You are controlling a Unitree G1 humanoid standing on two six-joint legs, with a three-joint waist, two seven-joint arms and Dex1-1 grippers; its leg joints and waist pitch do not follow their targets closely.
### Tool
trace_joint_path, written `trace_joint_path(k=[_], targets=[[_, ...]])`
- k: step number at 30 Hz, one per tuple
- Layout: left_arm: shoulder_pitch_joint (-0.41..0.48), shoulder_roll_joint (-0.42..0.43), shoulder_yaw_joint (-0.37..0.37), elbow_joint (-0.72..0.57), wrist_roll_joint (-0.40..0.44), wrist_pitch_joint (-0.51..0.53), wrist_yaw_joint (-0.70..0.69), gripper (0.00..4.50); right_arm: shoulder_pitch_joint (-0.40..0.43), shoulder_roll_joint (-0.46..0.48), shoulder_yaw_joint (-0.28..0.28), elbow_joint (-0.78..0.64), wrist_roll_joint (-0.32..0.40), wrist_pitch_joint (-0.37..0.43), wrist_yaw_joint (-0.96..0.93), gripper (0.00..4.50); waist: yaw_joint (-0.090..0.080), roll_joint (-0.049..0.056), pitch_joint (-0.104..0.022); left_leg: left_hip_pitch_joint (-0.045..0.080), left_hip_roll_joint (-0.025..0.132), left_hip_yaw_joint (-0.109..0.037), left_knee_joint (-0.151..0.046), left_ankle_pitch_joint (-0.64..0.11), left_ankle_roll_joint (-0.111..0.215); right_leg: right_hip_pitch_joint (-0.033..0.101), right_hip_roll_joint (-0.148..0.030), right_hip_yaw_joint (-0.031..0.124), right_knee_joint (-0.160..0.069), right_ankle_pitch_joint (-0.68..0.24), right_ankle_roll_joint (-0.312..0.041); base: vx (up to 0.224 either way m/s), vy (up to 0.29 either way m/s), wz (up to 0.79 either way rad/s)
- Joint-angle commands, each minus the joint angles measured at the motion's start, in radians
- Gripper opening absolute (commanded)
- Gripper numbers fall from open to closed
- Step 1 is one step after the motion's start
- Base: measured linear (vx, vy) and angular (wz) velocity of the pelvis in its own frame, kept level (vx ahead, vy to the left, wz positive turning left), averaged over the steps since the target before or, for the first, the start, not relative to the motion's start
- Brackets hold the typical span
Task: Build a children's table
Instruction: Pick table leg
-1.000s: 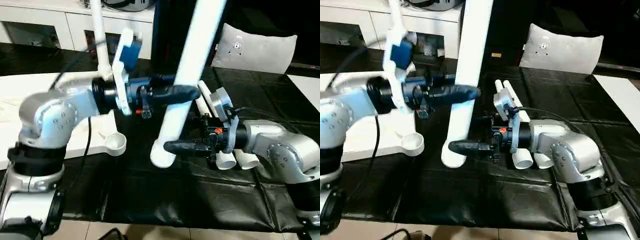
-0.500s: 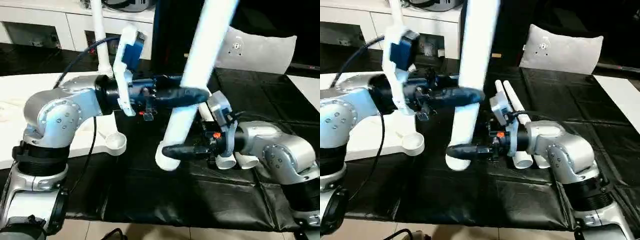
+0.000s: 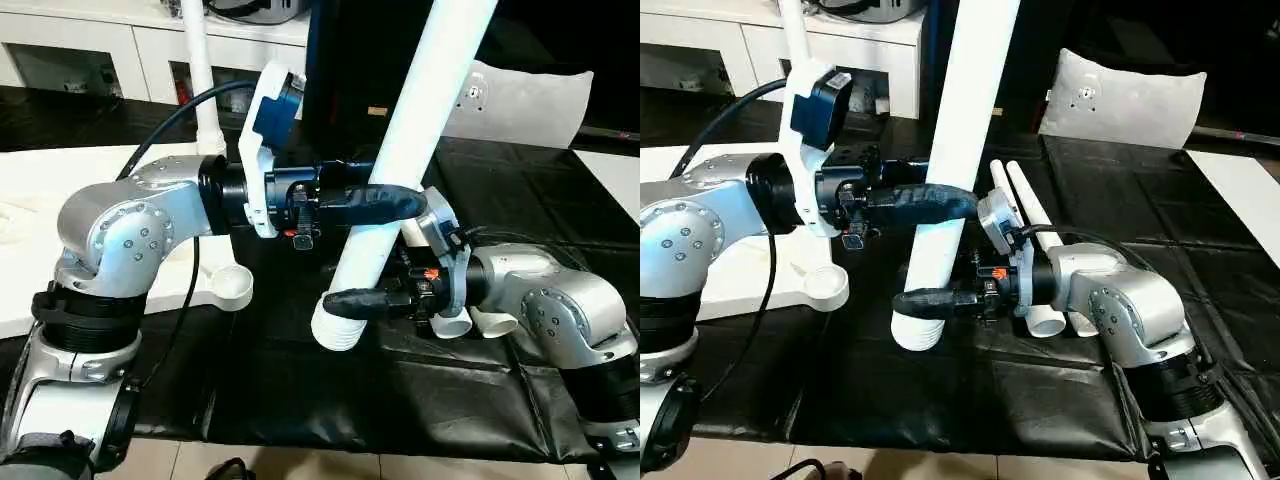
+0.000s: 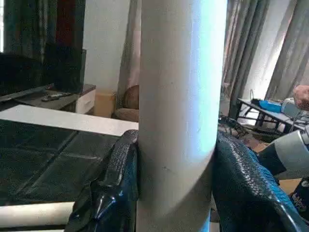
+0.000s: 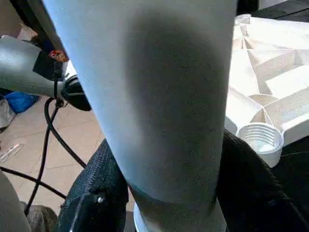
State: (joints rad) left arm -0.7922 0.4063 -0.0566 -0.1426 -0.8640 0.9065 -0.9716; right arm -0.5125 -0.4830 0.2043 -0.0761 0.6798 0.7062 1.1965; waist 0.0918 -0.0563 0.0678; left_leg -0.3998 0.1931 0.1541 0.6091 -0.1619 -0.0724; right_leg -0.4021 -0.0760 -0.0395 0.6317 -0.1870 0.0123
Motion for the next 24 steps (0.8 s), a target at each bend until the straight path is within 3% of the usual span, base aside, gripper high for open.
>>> trace_joint_path(k=[1, 2, 8, 11, 13, 15, 17, 24], targets=[[-0.031, -0.012, -0.011, -0.014, 0.020, -0.014, 0.020, 1.79, -0.009, -0.001, 0.008, -0.002, 0.002, 0.010, 0.001, 2.06, 0.002, 0.011, -0.076, 0.027, 0.023, 0.008, -0.072, -0.188, -0.045, 0.049, -0.047, 0.028, -0.065, -0.157, -0.214, 0.000, 0.000, 0.00], [-0.032, -0.017, -0.014, -0.009, 0.030, -0.015, 0.035, 1.79, -0.008, 0.001, 0.008, -0.001, 0.000, 0.009, -0.001, 2.05, 0.003, 0.015, -0.076, 0.028, 0.023, 0.008, -0.072, -0.190, -0.046, 0.048, -0.047, 0.028, -0.064, -0.157, -0.216, 0.000, 0.000, 0.00], [-0.033, -0.055, -0.027, 0.011, 0.066, -0.015, 0.115, 1.79, 0.010, 0.019, 0.017, 0.001, -0.025, -0.009, -0.026, 2.00, 0.003, 0.015, -0.078, 0.027, 0.023, 0.007, -0.072, -0.194, -0.048, 0.050, -0.048, 0.027, -0.066, -0.156, -0.216, 0.000, 0.000, 0.00], [-0.030, -0.072, -0.029, 0.001, 0.062, -0.016, 0.122, 2.49, 0.016, 0.029, 0.024, 0.003, -0.043, -0.019, -0.041, 1.95, 0.003, 0.016, -0.079, 0.027, 0.023, 0.007, -0.072, -0.191, -0.047, 0.050, -0.046, 0.027, -0.066, -0.149, -0.216, 0.000, 0.000, 0.00], [-0.026, -0.087, -0.037, -0.009, 0.062, -0.018, 0.128, 2.49, 0.021, 0.038, 0.032, 0.005, -0.057, -0.026, -0.053, 1.95, 0.002, 0.015, -0.079, 0.026, 0.024, 0.006, -0.072, -0.188, -0.045, 0.051, -0.047, 0.027, -0.066, -0.134, -0.221, 0.000, 0.000, 0.00], [-0.022, -0.100, -0.038, -0.016, 0.061, -0.019, 0.133, 2.84, 0.024, 0.043, 0.035, 0.006, -0.063, -0.027, -0.059, 1.92, 0.003, 0.014, -0.079, 0.026, 0.023, 0.006, -0.072, -0.186, -0.044, 0.052, -0.046, 0.027, -0.064, -0.131, -0.221, 0.000, 0.000, 0.00], [-0.020, -0.112, -0.033, -0.019, 0.054, -0.017, 0.142, 2.92, 0.027, 0.046, 0.037, 0.006, -0.067, -0.028, -0.064, 1.91, 0.004, 0.014, -0.079, 0.027, 0.023, 0.006, -0.072, -0.189, -0.045, 0.052, -0.047, 0.027, -0.065, -0.136, -0.220, 0.000, 0.000, 0.00], [0.008, -0.196, 0.051, -0.043, -0.060, -0.003, 0.201, 3.45, 0.048, 0.076, 0.016, 0.000, -0.066, -0.023, -0.112, 1.91, 0.005, 0.015, -0.080, 0.025, 0.023, 0.006, -0.071, -0.203, -0.047, 0.053, -0.047, 0.026, -0.066, -0.144, -0.223, 0.000, 0.000, 0.00]])
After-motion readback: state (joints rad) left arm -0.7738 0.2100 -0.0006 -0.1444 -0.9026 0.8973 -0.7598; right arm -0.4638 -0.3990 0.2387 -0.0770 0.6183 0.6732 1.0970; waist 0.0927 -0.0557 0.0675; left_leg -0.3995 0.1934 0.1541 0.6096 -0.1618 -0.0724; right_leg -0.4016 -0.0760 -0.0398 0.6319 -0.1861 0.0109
